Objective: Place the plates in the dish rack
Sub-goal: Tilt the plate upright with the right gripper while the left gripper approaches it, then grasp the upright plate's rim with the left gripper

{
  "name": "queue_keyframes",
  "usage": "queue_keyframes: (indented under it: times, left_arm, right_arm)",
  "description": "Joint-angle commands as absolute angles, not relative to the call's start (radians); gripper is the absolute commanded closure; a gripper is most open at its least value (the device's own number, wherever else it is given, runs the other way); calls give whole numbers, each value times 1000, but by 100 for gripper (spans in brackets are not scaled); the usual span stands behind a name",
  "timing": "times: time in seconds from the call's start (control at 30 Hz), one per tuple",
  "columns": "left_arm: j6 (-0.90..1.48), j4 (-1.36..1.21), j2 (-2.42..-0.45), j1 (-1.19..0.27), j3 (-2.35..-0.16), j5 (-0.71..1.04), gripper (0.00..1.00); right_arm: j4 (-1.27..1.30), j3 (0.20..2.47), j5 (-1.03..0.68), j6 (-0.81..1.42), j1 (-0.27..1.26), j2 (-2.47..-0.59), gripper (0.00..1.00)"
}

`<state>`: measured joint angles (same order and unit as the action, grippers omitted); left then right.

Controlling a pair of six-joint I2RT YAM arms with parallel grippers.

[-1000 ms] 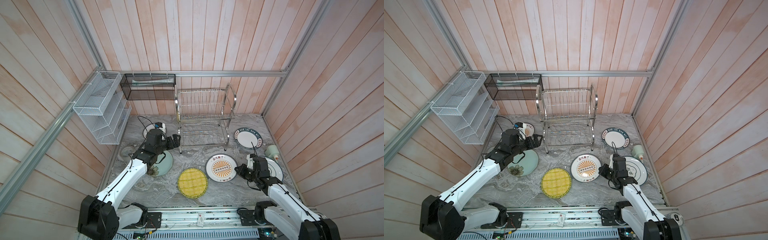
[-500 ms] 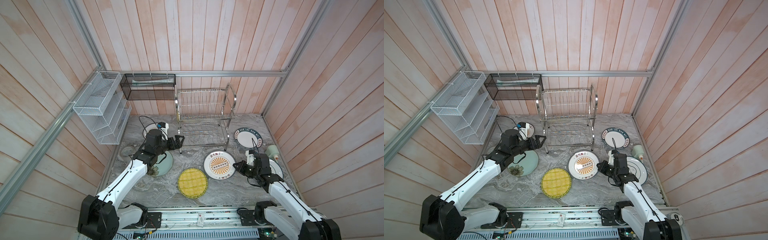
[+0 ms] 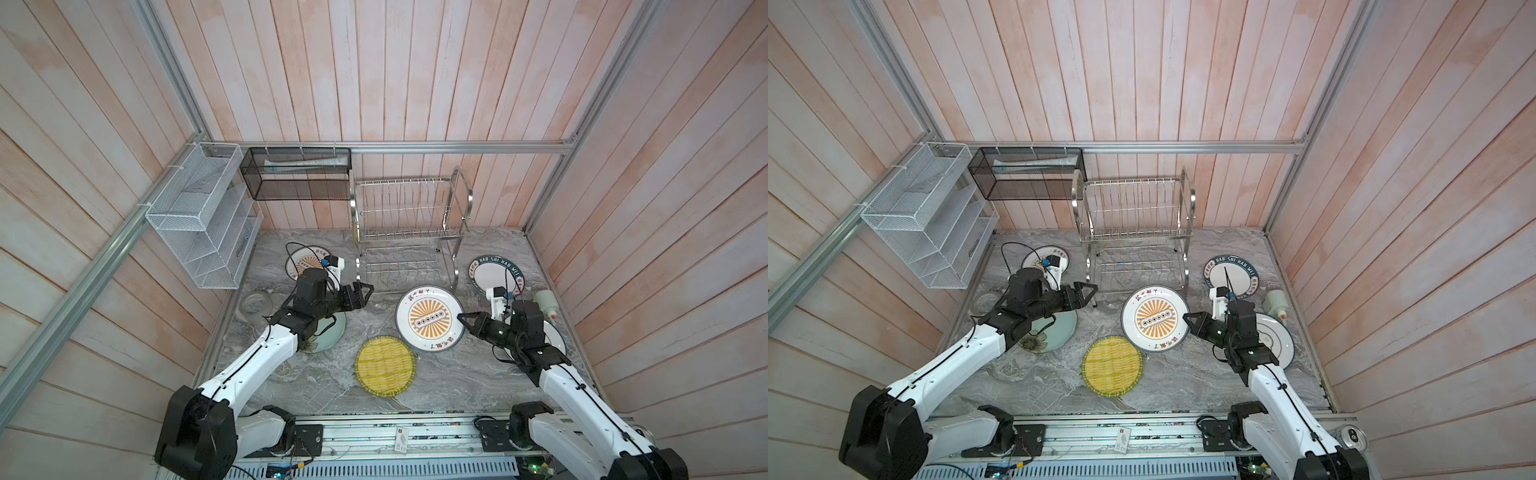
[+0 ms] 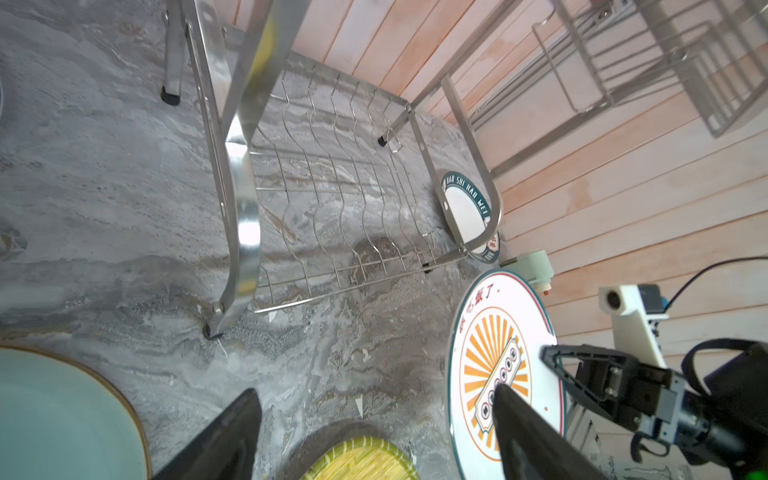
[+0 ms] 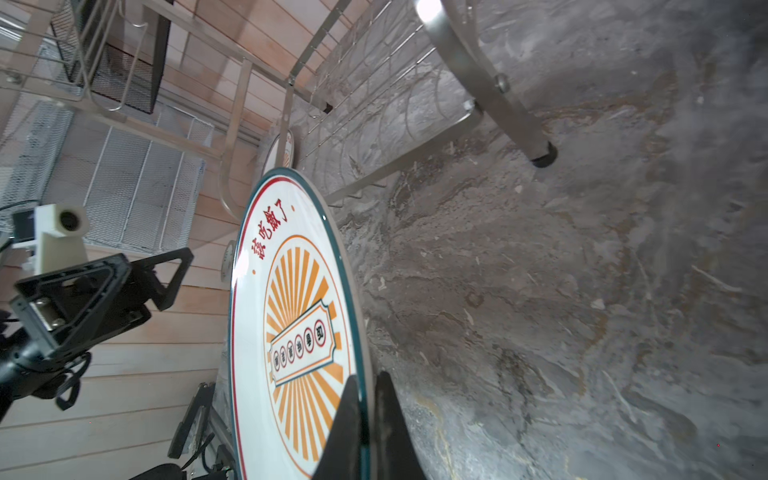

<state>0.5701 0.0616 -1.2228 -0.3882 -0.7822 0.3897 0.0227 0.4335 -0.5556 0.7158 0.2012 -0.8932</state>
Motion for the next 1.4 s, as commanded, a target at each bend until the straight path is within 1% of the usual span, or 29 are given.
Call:
queue_keyframes:
  times: [0.0,0.2,0.4,0.53,0.67,0.83,0.97,1.17,1.3,1.37]
  left_arm:
    - [618,-24,-1232,-403,-759,449,20]
    - [662,-75,-1259,-429,-750,479,33]
    - [679,-102,-1276,-447,-749,485,40]
    - [705,-143,-1288,-457,-736,500,41]
    - [713,-154,-1298,-466,-733,502,47]
    - [718,-153,-1307,-474,-734,497,58]
    - [721,-152,-1311,-477,-737,488,64]
    - [721,-146,-1320,-478,-747,488,80]
    - [713,-138,-1326,-481,-757,486,86]
    - [713,-134,-1327,-482,-761,486,90]
  right_arm:
    - [193,489,-577,735,244,-934,100]
    - [257,543,-552,725,300,-1005,100]
    - [255,587,-544,695,321,-1035,100]
    - [265,605,-550,686,332,-1048,100]
    - [285,610,-552,684,342,-1063,100]
    - [291,615,-542,681,352,-1081,100]
    - [288,617,-534,679,352,-1087,100]
    - [284,620,-528,675,353,-1086,100]
    - [283,623,-529,675,354,-1089,100]
    - [276,627,-530,674,354,-1093,100]
